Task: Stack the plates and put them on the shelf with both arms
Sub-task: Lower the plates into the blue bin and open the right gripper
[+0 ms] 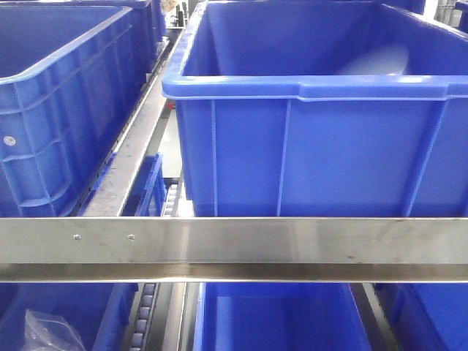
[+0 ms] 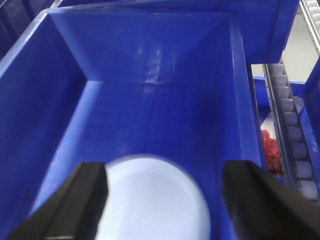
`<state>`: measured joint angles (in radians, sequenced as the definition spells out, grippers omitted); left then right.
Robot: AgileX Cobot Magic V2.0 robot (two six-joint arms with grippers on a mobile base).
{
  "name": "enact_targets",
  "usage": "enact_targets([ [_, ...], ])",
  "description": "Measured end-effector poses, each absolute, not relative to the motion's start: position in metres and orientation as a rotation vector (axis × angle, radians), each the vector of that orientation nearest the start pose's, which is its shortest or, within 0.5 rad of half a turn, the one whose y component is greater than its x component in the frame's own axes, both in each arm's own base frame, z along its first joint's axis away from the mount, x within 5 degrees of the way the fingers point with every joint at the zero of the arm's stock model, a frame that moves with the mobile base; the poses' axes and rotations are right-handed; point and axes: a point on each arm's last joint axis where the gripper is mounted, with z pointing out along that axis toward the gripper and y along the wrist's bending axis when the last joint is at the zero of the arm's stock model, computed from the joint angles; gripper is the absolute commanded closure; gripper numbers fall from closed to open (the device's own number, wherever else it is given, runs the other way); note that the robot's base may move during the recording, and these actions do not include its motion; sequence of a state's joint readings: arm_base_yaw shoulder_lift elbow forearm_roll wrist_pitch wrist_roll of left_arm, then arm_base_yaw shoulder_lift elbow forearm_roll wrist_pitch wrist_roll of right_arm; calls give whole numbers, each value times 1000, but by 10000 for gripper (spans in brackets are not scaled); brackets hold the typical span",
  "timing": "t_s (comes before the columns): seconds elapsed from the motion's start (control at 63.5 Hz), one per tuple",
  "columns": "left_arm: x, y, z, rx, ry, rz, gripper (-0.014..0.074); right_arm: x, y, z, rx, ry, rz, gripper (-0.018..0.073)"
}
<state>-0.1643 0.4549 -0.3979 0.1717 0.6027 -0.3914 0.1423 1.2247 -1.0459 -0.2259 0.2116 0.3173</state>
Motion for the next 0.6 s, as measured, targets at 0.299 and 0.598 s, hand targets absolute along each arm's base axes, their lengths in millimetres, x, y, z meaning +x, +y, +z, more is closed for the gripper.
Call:
enact_targets([
  [0.299,90,-6,263,-148,2131,-140,507,199,24,349,-6,1867,120,114],
  [0.598,90,-6,263,-148,2131,-140,507,106,10,303,7,1792,121,501],
])
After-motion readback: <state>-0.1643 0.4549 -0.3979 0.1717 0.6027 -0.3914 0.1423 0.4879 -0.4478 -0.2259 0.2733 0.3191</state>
